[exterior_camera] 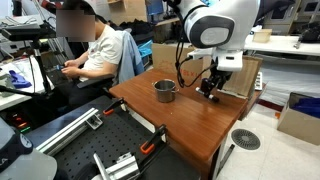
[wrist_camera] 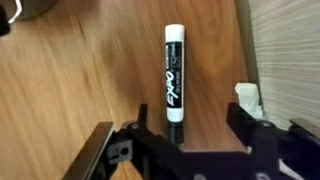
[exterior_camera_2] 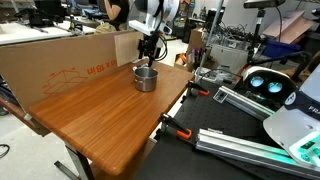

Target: Take the marker out of the pot and set it on the table

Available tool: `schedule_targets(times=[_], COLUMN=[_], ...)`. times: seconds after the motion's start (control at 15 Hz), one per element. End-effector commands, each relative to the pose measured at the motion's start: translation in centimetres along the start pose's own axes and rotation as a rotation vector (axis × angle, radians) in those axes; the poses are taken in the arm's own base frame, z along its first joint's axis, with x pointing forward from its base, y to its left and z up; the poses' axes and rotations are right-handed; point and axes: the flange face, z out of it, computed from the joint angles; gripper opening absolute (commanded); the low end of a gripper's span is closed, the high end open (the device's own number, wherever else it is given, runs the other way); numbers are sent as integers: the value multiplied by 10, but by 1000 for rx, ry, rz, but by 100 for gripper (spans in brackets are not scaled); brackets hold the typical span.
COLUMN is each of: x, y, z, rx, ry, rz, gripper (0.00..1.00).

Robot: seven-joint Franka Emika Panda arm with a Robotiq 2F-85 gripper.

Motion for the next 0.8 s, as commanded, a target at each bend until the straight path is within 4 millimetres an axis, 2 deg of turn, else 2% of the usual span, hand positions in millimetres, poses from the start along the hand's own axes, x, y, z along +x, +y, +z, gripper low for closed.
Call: schedule_targets(times=[0.0,0.2,0.33,0.6,0.67,0.73], x=[-2,-6,-8,-14,-9,-11], y=[2,12,22,52,31,40], z=[-16,-48,-77,-136,-121,-132], rx=[-6,45,95,201,179,194], ry=[-50,-102,-134,-202,-156,-168], rz=[-16,-33,-53,-119,-83,-97], gripper=[100,100,100,100,100,100])
